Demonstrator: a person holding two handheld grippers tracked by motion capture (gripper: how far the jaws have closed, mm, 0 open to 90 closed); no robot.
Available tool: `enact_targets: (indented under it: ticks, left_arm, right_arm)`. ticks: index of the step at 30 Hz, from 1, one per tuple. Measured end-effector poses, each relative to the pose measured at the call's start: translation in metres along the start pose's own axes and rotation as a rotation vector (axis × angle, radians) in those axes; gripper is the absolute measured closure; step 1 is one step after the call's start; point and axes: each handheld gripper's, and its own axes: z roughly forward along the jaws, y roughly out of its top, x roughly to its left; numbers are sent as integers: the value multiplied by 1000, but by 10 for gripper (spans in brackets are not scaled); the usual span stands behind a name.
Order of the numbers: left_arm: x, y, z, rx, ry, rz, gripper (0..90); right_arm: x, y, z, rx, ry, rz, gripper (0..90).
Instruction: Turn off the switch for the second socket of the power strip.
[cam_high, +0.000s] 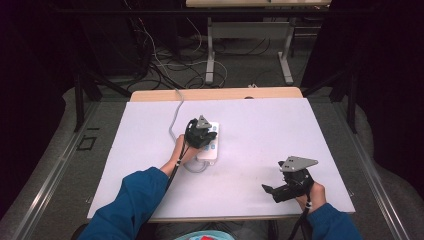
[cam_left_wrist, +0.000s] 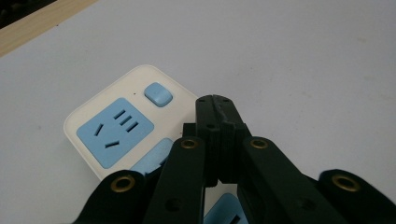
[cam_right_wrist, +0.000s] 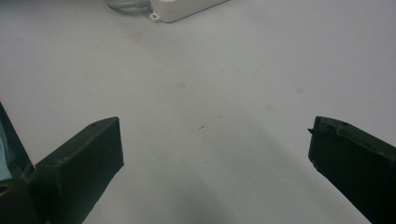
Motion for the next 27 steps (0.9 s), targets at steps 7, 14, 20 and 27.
enact_targets:
  ticks: [7,14,20,27]
  left_arm:
    - [0,-1,0,0,-2,-2,900]
    - [0,-1,0,0,-3,-1,900]
    - [0,-1,0,0,-3,-1,900]
    - [0,-1,1,-14,9,-4,900]
  right_arm:
    - [0,0,0,-2,-2,0,27]
    - [0,0,0,1,0,1,27]
    - [0,0,0,-3,-5,1,27]
    - [0,0,0,0,0,-2,27]
